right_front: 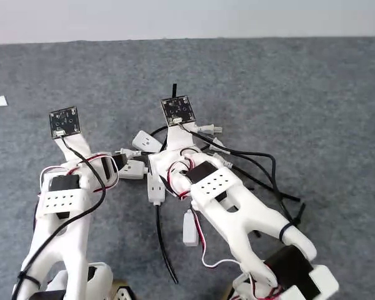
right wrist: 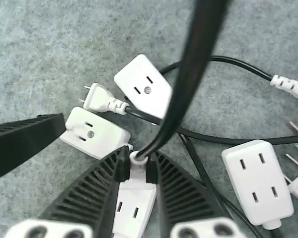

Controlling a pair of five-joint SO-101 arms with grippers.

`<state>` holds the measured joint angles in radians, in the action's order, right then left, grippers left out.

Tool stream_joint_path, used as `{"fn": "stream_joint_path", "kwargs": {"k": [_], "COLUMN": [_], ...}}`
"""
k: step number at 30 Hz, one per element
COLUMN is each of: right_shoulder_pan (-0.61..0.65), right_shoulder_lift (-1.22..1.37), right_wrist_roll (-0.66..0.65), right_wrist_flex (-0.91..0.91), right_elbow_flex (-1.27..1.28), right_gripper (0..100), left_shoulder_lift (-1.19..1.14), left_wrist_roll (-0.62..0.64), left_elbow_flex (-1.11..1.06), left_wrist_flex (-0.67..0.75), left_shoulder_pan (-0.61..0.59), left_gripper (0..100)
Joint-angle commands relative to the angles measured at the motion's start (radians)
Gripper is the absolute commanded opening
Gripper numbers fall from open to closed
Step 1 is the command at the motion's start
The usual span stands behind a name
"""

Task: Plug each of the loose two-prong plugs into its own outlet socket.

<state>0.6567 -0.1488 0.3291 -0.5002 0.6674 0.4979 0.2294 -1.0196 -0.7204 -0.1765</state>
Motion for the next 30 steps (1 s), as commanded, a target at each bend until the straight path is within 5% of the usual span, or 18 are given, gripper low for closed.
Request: {"fn": "stream_joint_path", "kwargs": {"k": [1, 30], "right_shoulder_pan": [-0.01, -0.005], "right_shoulder_lift": [-0.001, 0.008], "right_wrist_roll": [0.012, 0.008], "right_wrist_flex": [0.013, 0.039], "right_elbow_flex": [-0.043, -0.026], "right_gripper": [0.8, 0.8], "left_shoulder_lift": [0.021, 0.021], "left_wrist_roll": [-0.005, -0.005], "left_elbow_flex": [0.007, 0.004], "left_wrist_flex": [0.005, 0.005], "left_shoulder_pan": [-0.003, -0.003], "left_gripper": [30, 30]}}
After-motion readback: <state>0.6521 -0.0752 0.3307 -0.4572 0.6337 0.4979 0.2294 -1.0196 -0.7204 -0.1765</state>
